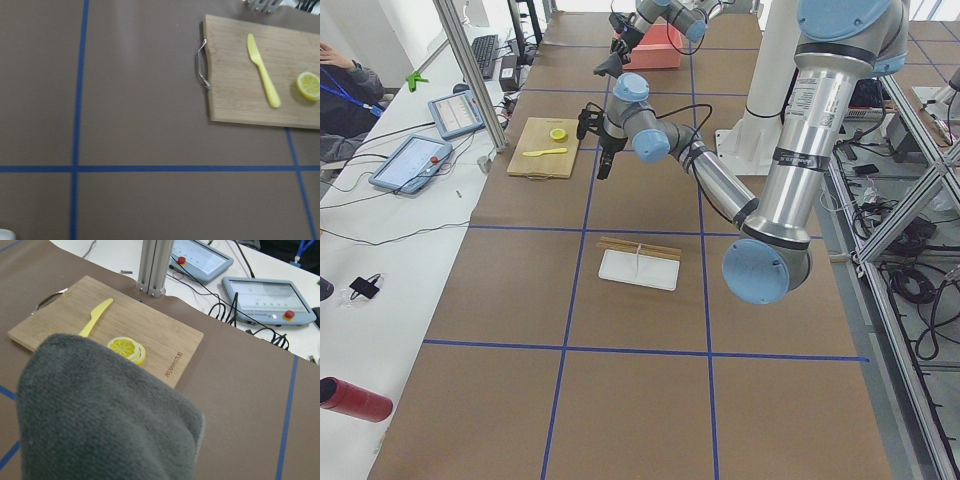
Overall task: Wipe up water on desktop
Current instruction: 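Open the left gripper and withdraw it while the right gripper holds the cloth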
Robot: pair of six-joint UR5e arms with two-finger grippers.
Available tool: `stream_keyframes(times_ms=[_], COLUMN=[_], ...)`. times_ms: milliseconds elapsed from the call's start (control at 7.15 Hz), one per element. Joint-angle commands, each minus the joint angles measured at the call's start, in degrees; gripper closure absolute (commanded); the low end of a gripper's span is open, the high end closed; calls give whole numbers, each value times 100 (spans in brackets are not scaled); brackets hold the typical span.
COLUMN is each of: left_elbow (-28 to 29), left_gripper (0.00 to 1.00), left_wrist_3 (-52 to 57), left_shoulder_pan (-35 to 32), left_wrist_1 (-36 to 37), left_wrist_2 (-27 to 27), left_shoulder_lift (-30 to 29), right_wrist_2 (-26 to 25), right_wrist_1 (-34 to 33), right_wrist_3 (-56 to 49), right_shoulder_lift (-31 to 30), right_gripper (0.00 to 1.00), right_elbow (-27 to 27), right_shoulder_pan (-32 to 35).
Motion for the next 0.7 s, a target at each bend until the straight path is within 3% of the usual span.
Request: stream_keyframes(times_ms=[0, 280, 559], left_elbow=[131, 1085, 1756], left_gripper=[2, 2, 2], left_wrist_3=[2467, 4622, 6077], left_shoulder_pan=[-1303, -2779, -3609], left_wrist_1=[73, 73, 379], left_wrist_2=[-785, -1681, -1949], left_shoulder_lift=[983, 1259, 1312], right_wrist_2=[156, 200, 201], right_wrist_1=[-978, -1673, -2350], right_wrist_3=[347, 347, 356], right_shoulder_lift=[61, 61, 69], right_gripper=[100, 100, 100], right_elbow=[22, 49, 49], right_shoulder_pan=[16, 7, -142])
